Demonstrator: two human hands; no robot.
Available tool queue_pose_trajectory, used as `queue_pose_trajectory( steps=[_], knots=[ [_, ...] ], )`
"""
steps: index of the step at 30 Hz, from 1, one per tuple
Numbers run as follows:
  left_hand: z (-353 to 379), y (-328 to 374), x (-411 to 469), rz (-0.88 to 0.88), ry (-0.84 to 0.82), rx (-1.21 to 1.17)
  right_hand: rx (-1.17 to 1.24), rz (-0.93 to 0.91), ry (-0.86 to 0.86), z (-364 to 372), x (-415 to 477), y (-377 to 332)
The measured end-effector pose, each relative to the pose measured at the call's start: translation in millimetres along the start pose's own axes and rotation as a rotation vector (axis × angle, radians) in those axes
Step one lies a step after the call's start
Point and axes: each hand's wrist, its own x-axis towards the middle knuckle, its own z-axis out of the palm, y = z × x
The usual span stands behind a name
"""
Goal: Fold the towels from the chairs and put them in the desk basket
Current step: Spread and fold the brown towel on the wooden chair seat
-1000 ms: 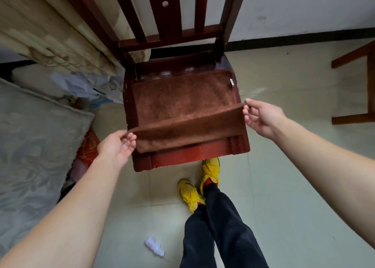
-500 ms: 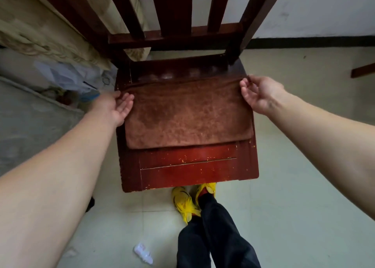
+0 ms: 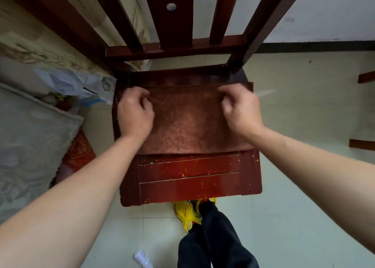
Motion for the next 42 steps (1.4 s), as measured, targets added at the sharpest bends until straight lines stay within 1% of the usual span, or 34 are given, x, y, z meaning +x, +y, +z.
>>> queue_pose_trajectory(
  steps=[1,2,3,4,7,8,10,12,13,14,15,17,18,19,20,21,23,24,25,26,27,29,30,32,33,35,37,38,40,42],
  knots=[
    [4.9,0.8,-4.2,0.104,-0.060,0.081,-0.093,-0.137,-0.076,8.0,-3.5,-0.5],
    [9.0,1.4,-6.7,0.167,-0.115,0.165,-0.185,-0.232,-0.138,15.0,-4.8,-2.0],
    [13.8,-5.4,-5.4,0.192,-0.147,0.249,-0.264,-0.280,-0.180,22.4,-3.0,-0.1],
    [13.9,-8.6,-1.2,0.194,-0.160,0.317,-0.332,-0.285,-0.204,25.8,0.2,0.9],
    [6.7,-16.1,21.3,0.166,-0.193,0.441,-0.454,-0.205,-0.248,28.6,12.3,9.2],
    [3.6,-15.4,28.1,0.174,-0.217,0.468,-0.477,-0.203,-0.259,29.6,13.8,12.3],
    [-1.5,-12.1,39.2,0.159,-0.233,0.448,-0.506,-0.234,-0.268,31.3,12.5,16.4],
    [-5.1,-11.3,46.5,0.073,-0.167,0.387,-0.528,-0.241,-0.274,33.6,9.3,18.7],
    [-5.3,-11.1,47.1,0.055,-0.117,0.375,-0.533,-0.241,-0.269,34.3,8.7,19.1],
    [-5.1,-9.6,44.4,0.077,-0.079,0.387,-0.536,-0.240,-0.261,34.7,8.5,18.9],
    [-3.8,-7.2,37.7,0.151,-0.059,0.403,-0.538,-0.241,-0.257,34.9,8.4,18.7],
    [3.8,-5.8,13.3,0.360,-0.081,0.412,-0.549,-0.244,-0.262,34.5,8.3,18.5],
    [8.7,-10.0,-1.6,0.429,-0.109,0.416,-0.555,-0.246,-0.269,33.7,8.2,18.8],
    [12.5,-17.7,-16.3,0.434,-0.118,0.423,-0.559,-0.248,-0.276,33.4,8.7,18.8],
    [14.5,-26.5,-30.3,0.352,-0.102,0.417,-0.561,-0.248,-0.283,32.7,9.1,19.5],
    [13.9,-36.5,-43.6,0.187,-0.068,0.384,-0.563,-0.246,-0.293,33.1,9.5,19.5],
    [5.6,-47.1,-63.4,-0.247,0.043,0.224,-0.569,-0.237,-0.299,33.1,9.6,19.2],
    [1.1,-50.1,-69.4,-0.422,0.098,0.130,-0.573,-0.234,-0.296,33.3,9.7,18.3],
    [-4.6,-53.2,-75.6,-0.531,0.134,0.052,-0.579,-0.227,-0.301,34.4,8.4,16.0],
    [-9.8,-54.7,-80.4,-0.571,0.147,-0.006,-0.584,-0.210,-0.307,34.5,8.1,13.1],
    [-14.2,-56.1,-84.0,-0.575,0.135,-0.052,-0.590,-0.184,-0.316,34.6,7.8,9.2],
    [-25.6,-57.6,-89.8,-0.569,0.054,-0.104,-0.593,-0.141,-0.320,35.5,4.3,-3.5],
    [-29.7,-58.0,-92.3,-0.557,-0.005,-0.113,-0.587,-0.151,-0.312,37.0,0.8,-11.7],
    [-34.2,-59.6,-95.6,-0.490,-0.112,-0.127,-0.553,-0.284,-0.299,45.0,-10.0,-30.0],
    [-34.5,-60.9,-96.7,-0.431,-0.136,-0.122,-0.529,-0.366,-0.319,52.2,-16.4,-37.3],
    [-35.3,-60.9,-97.6,-0.306,-0.110,-0.086,-0.512,-0.461,-0.403,69.2,-26.2,-44.6],
    [-37.4,-59.0,-94.5,-0.256,-0.055,-0.123,-0.532,-0.434,-0.461,80.9,-28.4,-43.3],
    [-39.3,-56.5,-91.2,-0.281,-0.039,-0.194,-0.545,-0.419,-0.462,83.1,-27.3,-39.9],
    [-42.5,-54.5,-84.3,-0.397,-0.053,-0.347,-0.574,-0.432,-0.449,86.0,-25.8,-34.7],
    [-42.6,-57.4,-78.1,-0.492,-0.145,-0.436,-0.596,-0.438,-0.458,85.2,-25.0,-34.2]
  ],
)
